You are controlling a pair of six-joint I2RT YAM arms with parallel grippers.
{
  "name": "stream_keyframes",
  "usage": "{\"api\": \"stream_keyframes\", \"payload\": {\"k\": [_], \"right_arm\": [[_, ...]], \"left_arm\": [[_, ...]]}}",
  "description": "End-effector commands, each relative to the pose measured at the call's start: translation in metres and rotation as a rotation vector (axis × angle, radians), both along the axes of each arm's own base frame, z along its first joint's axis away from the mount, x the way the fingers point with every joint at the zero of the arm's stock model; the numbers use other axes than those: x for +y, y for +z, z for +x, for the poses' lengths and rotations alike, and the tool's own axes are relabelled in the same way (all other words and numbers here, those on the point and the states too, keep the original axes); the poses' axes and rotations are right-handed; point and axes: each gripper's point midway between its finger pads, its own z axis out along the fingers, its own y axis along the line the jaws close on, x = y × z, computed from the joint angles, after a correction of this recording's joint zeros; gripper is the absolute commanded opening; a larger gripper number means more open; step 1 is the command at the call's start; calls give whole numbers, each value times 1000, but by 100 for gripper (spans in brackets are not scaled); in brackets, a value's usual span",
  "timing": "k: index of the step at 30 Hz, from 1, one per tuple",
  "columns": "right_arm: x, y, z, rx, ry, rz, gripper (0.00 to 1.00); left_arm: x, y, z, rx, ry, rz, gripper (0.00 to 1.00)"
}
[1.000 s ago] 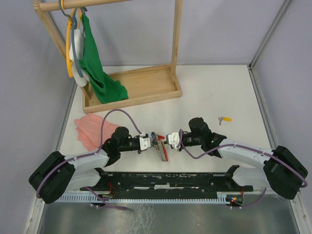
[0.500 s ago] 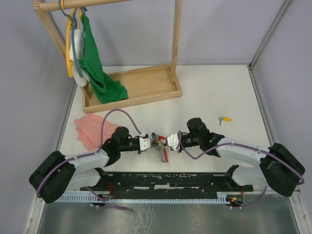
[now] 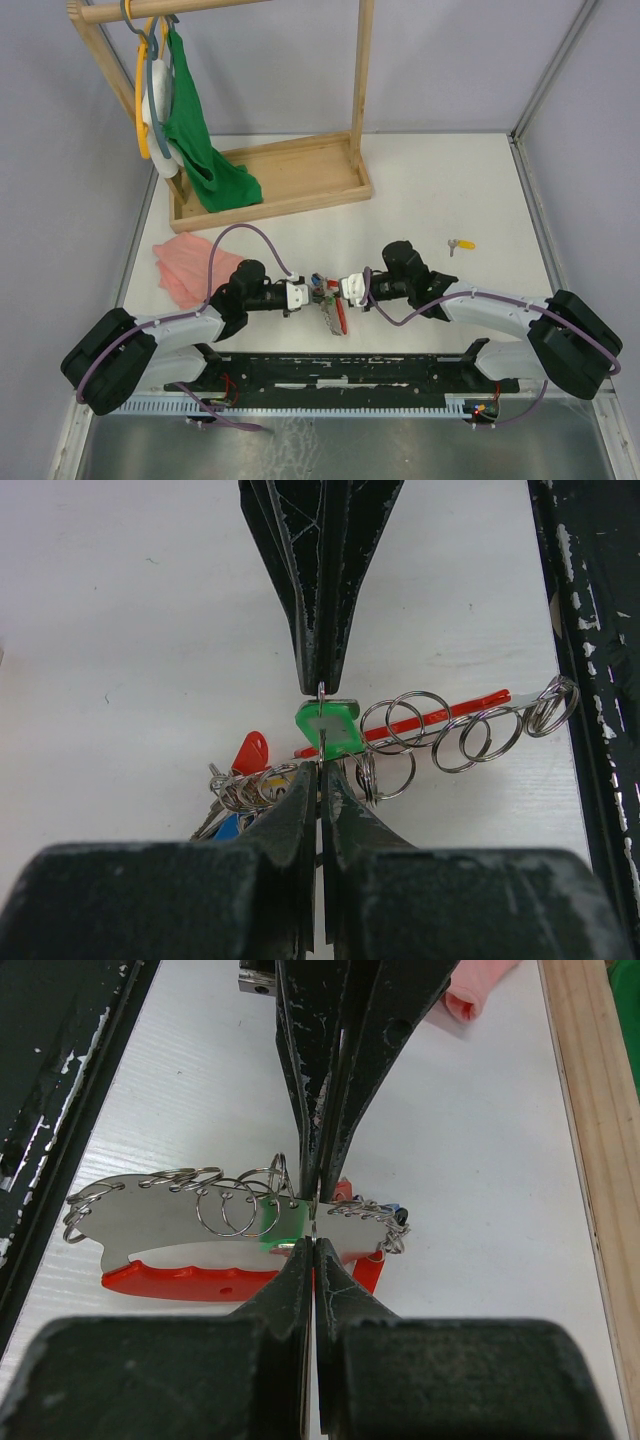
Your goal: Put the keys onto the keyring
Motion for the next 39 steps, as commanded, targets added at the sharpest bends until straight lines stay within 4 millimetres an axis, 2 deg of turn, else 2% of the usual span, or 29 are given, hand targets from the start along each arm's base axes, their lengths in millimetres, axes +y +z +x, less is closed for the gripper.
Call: {"api": "stream_keyframes", "payload": {"k": [1, 23, 39], "right_arm": [[14, 25, 8, -23, 11, 70, 1], [13, 23, 0, 37, 29, 45, 1], [16, 23, 4, 35, 19, 51, 1]], "left_arm": [[-8, 20, 5, -68, -28, -52, 3], [-7, 21, 6, -69, -19, -52, 3], [-8, 22, 4, -65, -30, -57, 3]]}}
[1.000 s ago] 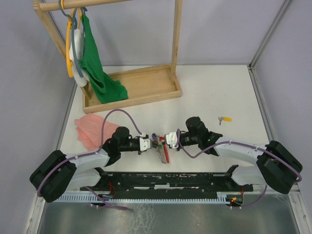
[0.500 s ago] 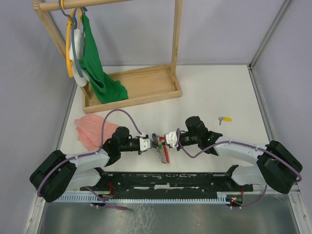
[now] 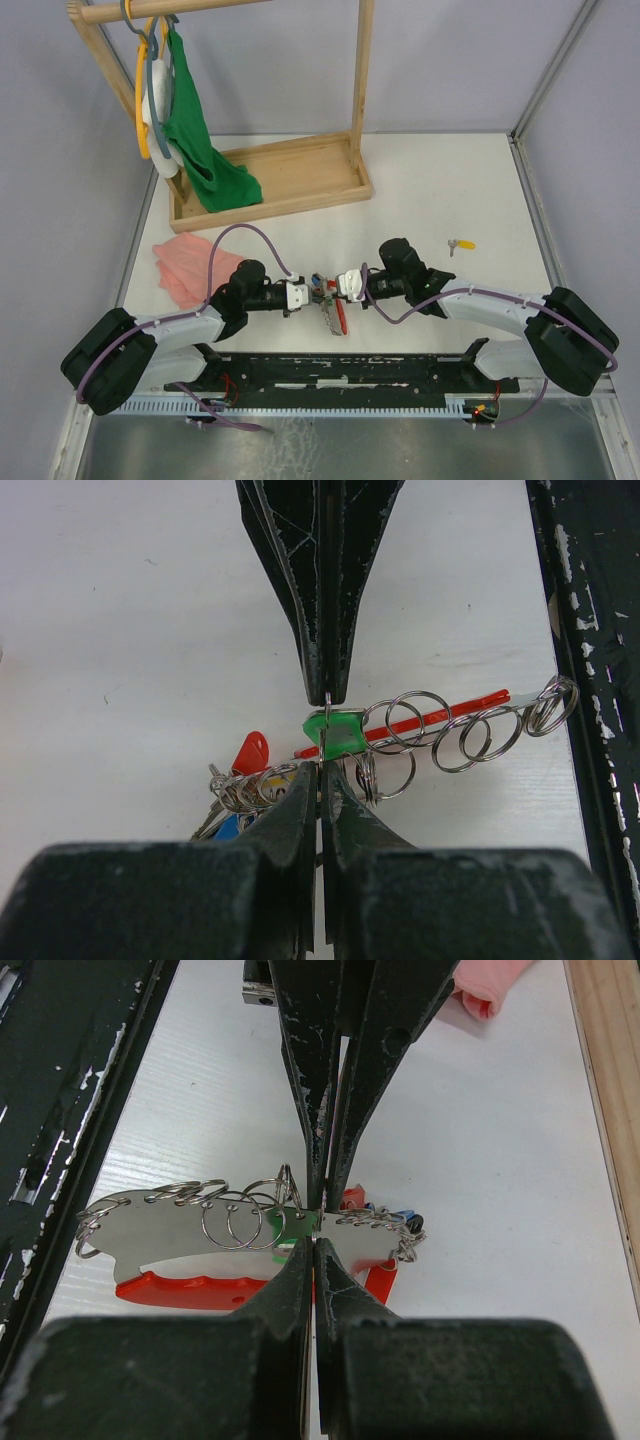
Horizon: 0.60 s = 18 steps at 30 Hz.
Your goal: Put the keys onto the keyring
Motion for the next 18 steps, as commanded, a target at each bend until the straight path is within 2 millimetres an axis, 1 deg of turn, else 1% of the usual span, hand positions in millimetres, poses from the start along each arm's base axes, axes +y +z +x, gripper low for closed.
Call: {"api": "stream_keyframes", "payload": {"k": [1, 18], "right_arm": [[12, 24, 7, -33, 13, 63, 1], [10, 25, 8, -43, 2, 61, 1]], "left_arm": [[-8, 22, 5, -68, -27, -57, 3], [-8, 21, 6, -61, -26, -51, 3]]}}
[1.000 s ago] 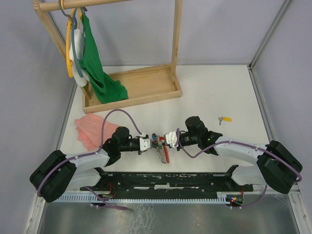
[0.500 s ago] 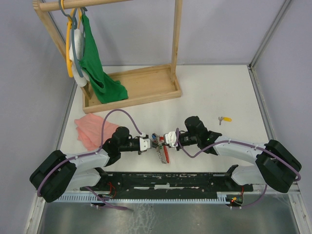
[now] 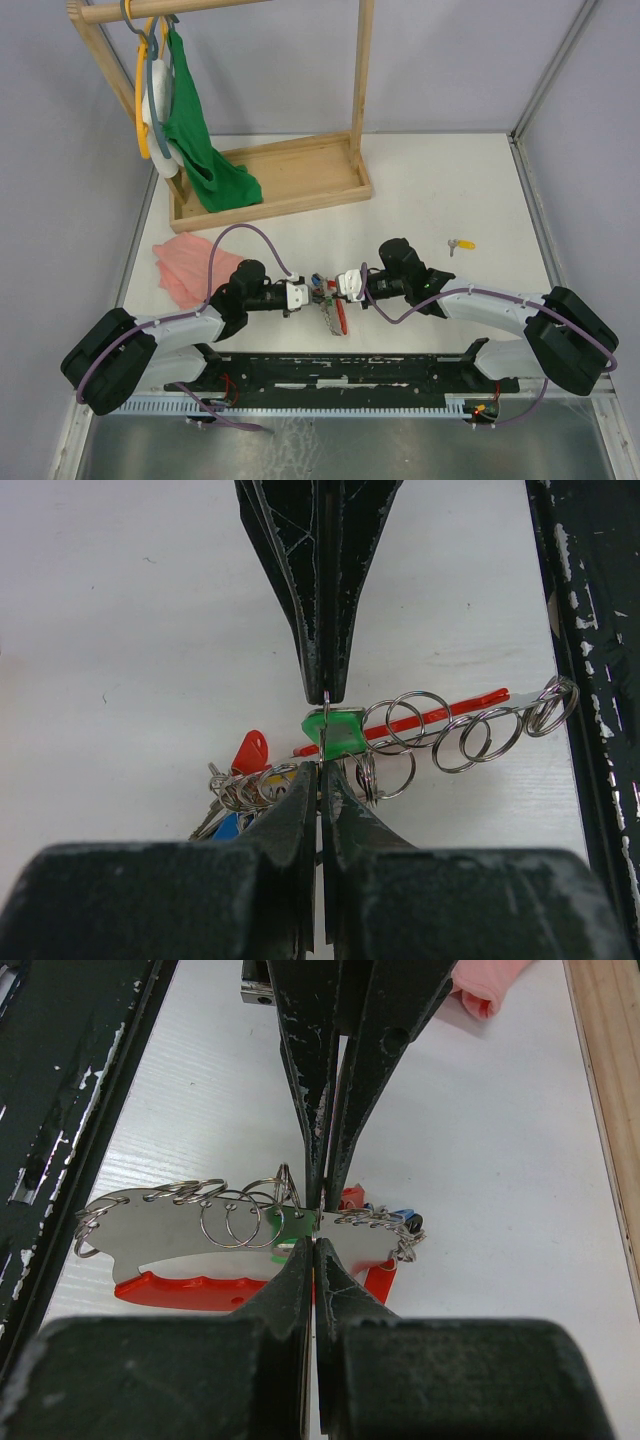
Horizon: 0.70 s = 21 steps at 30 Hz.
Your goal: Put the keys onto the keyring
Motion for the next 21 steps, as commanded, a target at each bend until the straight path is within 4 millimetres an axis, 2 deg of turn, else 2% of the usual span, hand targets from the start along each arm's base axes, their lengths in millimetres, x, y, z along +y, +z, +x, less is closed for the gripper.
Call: {"api": "stream_keyframes", "payload": {"k": [1, 21], "right_arm": [[10, 24, 8, -41, 2, 61, 1], [17, 21, 7, -33, 6, 67, 1]], "left_arm": [[-8, 22, 6, -62, -26, -53, 3], [-10, 24, 4, -61, -37, -61, 3]]}}
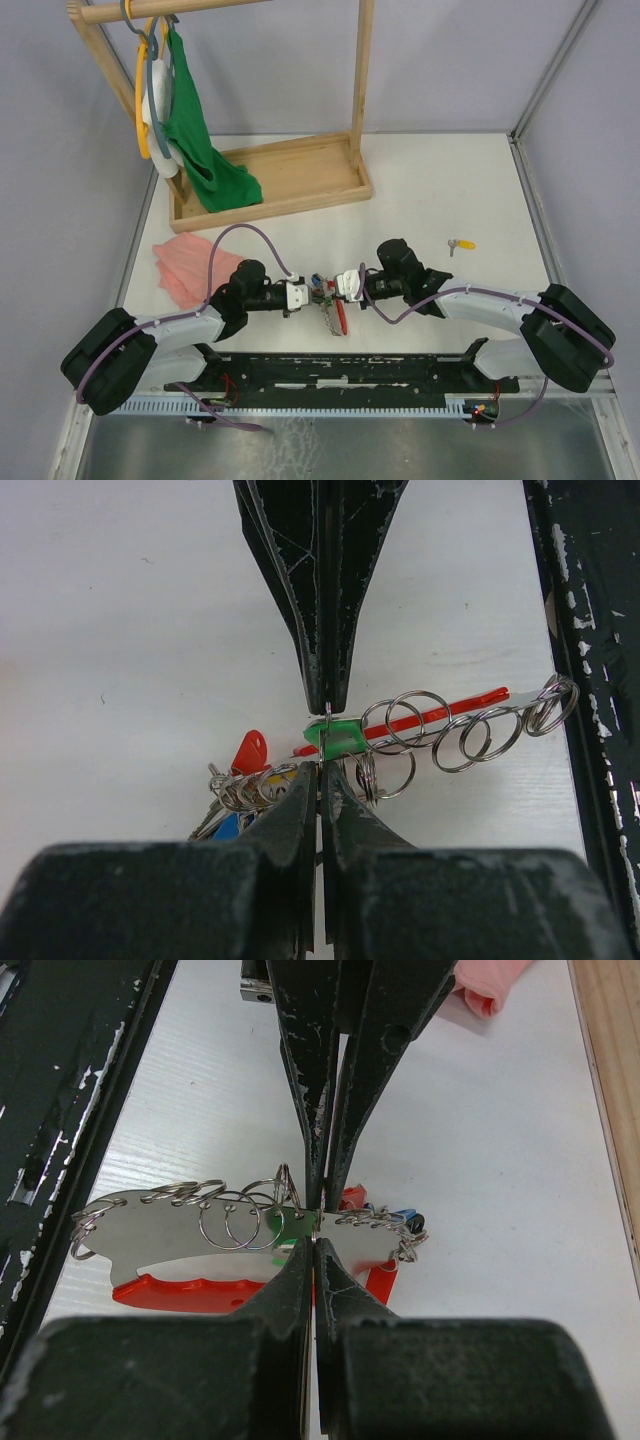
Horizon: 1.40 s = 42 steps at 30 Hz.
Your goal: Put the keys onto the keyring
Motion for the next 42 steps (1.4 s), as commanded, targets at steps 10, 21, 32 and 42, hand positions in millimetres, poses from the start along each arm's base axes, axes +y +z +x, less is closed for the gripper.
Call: {"api": "stream_keyframes", "payload": {"k": [10, 21, 32, 42], "right_arm": [[9, 28, 9, -50, -27, 66, 1], [5, 26, 6, -44, -32, 50, 1], [10, 24, 7, -17, -34, 64, 1], [10, 24, 10, -19, -50, 66, 1]], "left_arm": [[-7, 23, 6, -65, -20, -58, 3], [-7, 24, 8, -68, -16, -61, 3], [-8, 26, 5, -72, -26, -72, 3], [-7, 26, 6, -73, -27, -74, 3]]}}
